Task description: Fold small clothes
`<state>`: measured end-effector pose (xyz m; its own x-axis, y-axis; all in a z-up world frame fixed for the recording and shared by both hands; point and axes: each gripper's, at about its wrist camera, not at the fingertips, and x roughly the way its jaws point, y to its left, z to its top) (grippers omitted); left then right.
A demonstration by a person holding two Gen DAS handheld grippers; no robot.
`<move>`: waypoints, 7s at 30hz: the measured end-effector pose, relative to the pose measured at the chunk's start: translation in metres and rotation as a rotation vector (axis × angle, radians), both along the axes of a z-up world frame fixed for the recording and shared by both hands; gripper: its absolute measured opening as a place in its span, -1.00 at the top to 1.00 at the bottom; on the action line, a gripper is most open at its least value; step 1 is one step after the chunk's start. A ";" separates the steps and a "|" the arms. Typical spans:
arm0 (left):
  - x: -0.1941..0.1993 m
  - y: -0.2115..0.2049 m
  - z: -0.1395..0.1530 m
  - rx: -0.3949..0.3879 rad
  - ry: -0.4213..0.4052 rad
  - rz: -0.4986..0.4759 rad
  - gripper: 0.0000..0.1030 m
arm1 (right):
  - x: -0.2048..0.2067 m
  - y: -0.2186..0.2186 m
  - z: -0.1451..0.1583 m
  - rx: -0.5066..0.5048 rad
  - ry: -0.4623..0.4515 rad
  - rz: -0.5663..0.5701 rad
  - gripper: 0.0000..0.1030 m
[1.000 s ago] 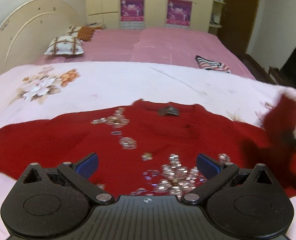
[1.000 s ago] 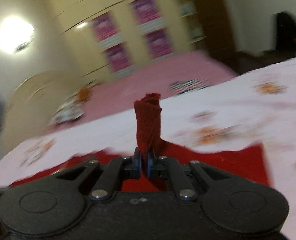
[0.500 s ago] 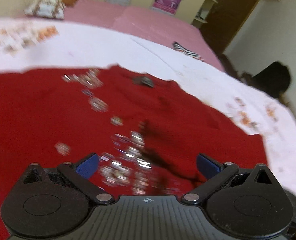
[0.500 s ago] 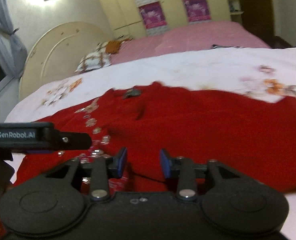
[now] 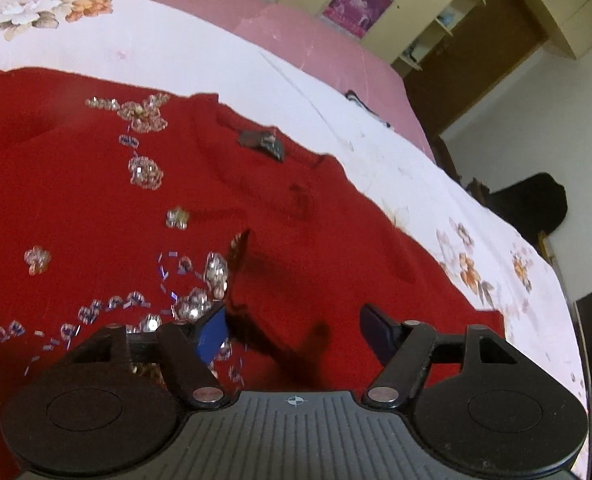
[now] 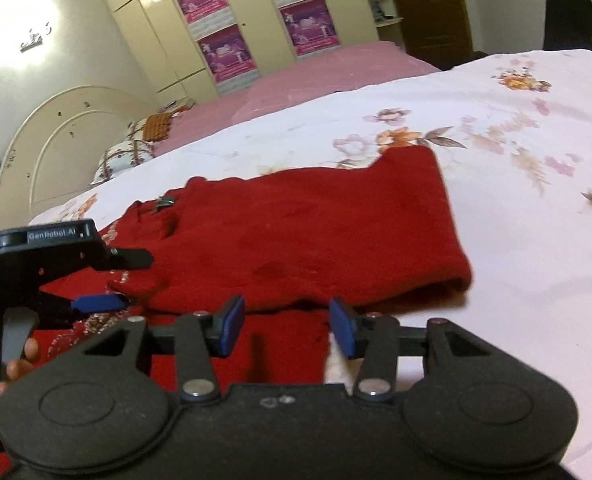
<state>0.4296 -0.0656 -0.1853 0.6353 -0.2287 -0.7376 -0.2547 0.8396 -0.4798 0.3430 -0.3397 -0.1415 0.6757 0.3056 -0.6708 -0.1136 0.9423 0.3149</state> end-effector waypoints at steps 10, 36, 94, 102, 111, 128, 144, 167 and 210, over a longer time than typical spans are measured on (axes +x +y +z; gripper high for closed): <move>-0.006 0.015 0.024 0.015 -0.131 0.025 0.91 | -0.006 0.001 -0.004 -0.073 0.004 -0.089 0.05; -0.028 0.163 -0.007 0.142 -0.076 0.161 0.92 | 0.021 0.032 -0.018 -0.179 0.021 -0.163 0.75; -0.096 0.205 0.038 0.581 0.094 0.202 -0.95 | 0.021 0.226 0.020 -0.174 -0.097 0.275 -0.06; -0.149 0.298 0.037 0.572 0.081 0.342 -1.00 | 0.016 0.310 0.022 -0.194 -0.126 0.369 -0.07; -0.166 0.385 0.008 0.428 0.119 0.498 -0.99 | 0.025 0.351 0.012 -0.233 -0.107 0.378 -0.07; -0.150 0.466 -0.029 0.180 -0.040 0.743 0.53 | 0.036 0.364 -0.012 -0.265 -0.051 0.352 -0.07; -0.098 0.372 0.050 0.363 -0.307 0.419 0.91 | 0.043 0.357 -0.019 -0.265 -0.041 0.353 -0.03; -0.035 0.052 0.037 0.485 -0.175 -0.359 0.89 | 0.039 0.127 0.001 -0.044 0.010 0.012 -0.10; -0.030 0.183 0.007 0.527 0.006 -0.018 0.89 | 0.081 0.183 -0.012 0.058 0.117 -0.036 0.53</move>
<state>0.3994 0.1174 -0.1780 0.6301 0.1633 -0.7591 -0.2392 0.9709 0.0103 0.4245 -0.1563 -0.1531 0.6049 0.3232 -0.7278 -0.0390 0.9249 0.3783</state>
